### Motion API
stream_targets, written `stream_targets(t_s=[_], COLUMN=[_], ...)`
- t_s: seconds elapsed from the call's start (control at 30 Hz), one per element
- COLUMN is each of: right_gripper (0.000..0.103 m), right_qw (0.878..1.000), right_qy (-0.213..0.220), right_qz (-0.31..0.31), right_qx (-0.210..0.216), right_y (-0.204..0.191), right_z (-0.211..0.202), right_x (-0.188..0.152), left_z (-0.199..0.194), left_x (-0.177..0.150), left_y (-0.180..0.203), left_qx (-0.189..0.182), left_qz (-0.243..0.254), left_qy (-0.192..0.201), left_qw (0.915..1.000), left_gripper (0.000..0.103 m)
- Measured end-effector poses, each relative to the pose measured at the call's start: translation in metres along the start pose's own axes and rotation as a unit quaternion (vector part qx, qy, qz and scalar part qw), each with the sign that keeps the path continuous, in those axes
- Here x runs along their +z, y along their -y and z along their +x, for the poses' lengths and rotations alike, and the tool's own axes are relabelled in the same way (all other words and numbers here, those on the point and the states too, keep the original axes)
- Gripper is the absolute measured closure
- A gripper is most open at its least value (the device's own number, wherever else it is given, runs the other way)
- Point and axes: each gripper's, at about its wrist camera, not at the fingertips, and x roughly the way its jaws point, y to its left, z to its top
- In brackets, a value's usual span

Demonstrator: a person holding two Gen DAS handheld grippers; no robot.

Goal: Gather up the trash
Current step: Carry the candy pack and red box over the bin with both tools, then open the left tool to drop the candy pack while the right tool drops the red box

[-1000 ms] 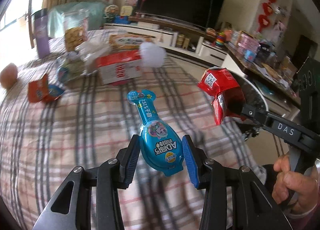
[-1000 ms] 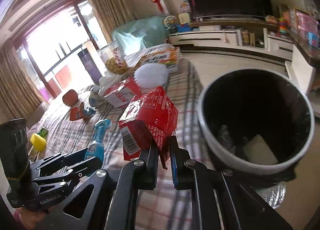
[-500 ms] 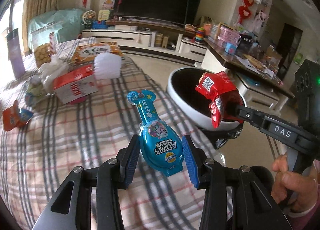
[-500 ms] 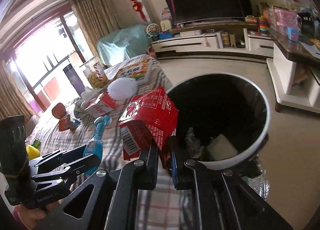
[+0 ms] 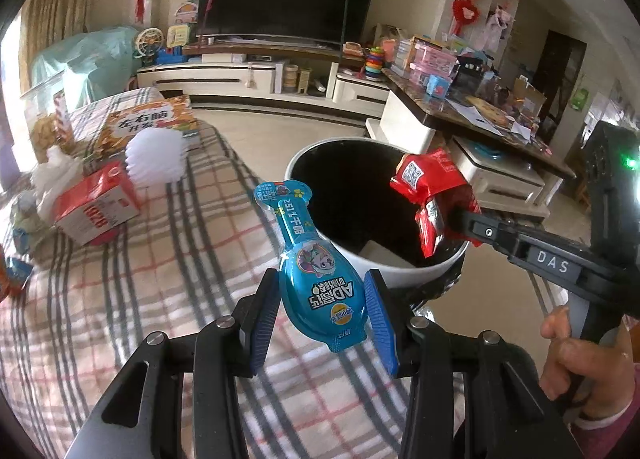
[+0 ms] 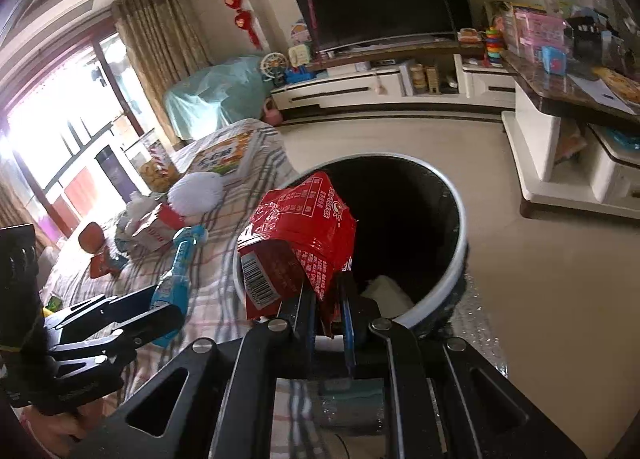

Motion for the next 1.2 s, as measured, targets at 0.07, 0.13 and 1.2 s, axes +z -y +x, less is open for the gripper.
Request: stream_targets(t_s=[0.07,0.13,1.2], right_gripper=[0.093,0.093,0.088], right_qw=[1.0,1.0,0.997], right_qy=[-0.003,-0.006,-0.052], right_qz=[0.003,0.005,-0.021], right_qx=[-0.007,-0.011,-0.06], right_y=[0.004,0.009,0.032], right_z=[0.002,0.003,0.038], right_x=[0.001,0.002,0.031], left_z=[0.004,0.01,0.08], left_x=[0.003,0.008,0.057], left_y=[0.001,0.003,0.022], left_qx=[-0.001,-0.004,-0.02], left_qz=[0.003,0.005,0.026], left_qy=[0.0,-0.001,-0.034], left_qw=[1.0,1.0,0.9989], left_gripper=[0.062,0.062,0.061])
